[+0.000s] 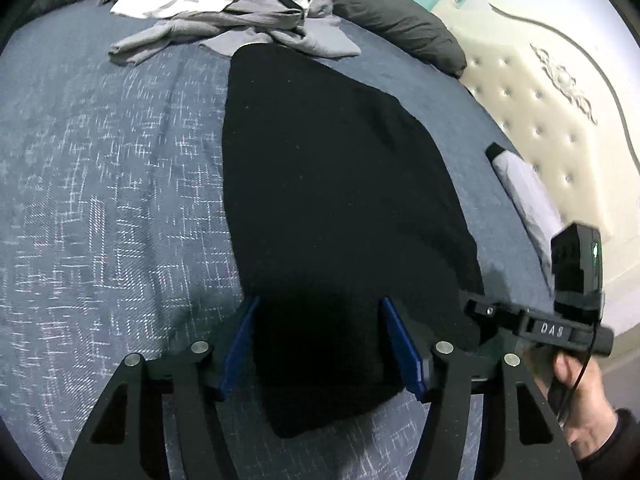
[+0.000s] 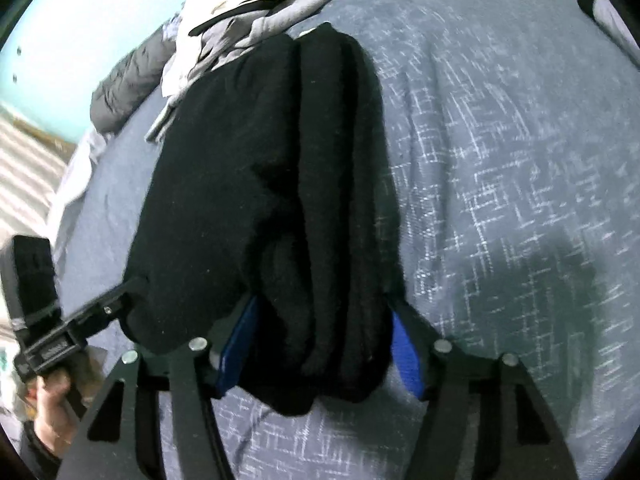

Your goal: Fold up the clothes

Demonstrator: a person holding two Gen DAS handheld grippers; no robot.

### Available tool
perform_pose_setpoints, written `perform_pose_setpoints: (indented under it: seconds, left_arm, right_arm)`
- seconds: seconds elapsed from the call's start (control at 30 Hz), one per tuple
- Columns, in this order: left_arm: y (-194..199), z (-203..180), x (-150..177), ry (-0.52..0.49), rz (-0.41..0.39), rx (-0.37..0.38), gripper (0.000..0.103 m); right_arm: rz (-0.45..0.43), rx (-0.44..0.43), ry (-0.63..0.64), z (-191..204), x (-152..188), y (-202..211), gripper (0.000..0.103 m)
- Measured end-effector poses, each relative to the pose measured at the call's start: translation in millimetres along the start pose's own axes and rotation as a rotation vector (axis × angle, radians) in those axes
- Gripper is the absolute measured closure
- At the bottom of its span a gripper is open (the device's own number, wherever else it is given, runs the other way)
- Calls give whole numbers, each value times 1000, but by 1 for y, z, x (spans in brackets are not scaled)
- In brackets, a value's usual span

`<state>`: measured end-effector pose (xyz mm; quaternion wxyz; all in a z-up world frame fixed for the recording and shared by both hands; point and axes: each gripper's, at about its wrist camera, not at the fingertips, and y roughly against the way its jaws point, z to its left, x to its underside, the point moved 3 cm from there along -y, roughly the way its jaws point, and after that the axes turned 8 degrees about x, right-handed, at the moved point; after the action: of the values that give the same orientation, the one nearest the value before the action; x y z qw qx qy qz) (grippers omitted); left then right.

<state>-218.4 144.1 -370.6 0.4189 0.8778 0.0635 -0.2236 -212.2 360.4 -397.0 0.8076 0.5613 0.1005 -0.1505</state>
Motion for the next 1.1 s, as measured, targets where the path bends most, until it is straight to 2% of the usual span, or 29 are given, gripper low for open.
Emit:
perform_pose_setpoints:
  seconds: [0.07,0.1,0.17,0.27,0.4,0.57,0.63,0.7,0.8,0.9,1.03,1.1]
  left_arm:
    - [-3,0,0,-9,2,2,36]
    - [-3,0,0,-14,2,3,37]
    - [-1,-3,3,-29,-3,4,42]
    - [-2,-4,6,-39,-6,2,42]
    - [-8,2,5,-8,-13,15,39]
    - [-16,4,7,-6,-27,9,37]
    - [-17,5,9,-10,-33,14,37]
    - [-17,2,10,-28,-37,8,44]
    - [-13,-6,10,-55,-46,-14,52]
    - [-7,-14,7,-78,-66,-22,60]
    - [7,-33,-13,-124,-100,-21,62]
    - [13,-55,-18,-147,-115,-12,63]
  right_arm:
    - [-14,-4,16,1,2,1,43]
    - [-21,-15,29,3,2,2,57]
    - [-35,-29,40,5,3,6,65]
    - [-41,-31,39,6,1,5,65]
    - [-30,-57,2,0,0,0,58]
    - [-40,-45,29,4,-2,0,57]
    - [-53,-42,48,9,-3,-1,60]
    - [-77,-34,82,15,-3,3,70]
    - [-120,-36,110,20,-5,16,76]
    - [-165,-69,118,23,-11,35,79]
    - [-213,-86,150,27,-26,65,81]
    - [-231,-90,149,24,-34,81,82]
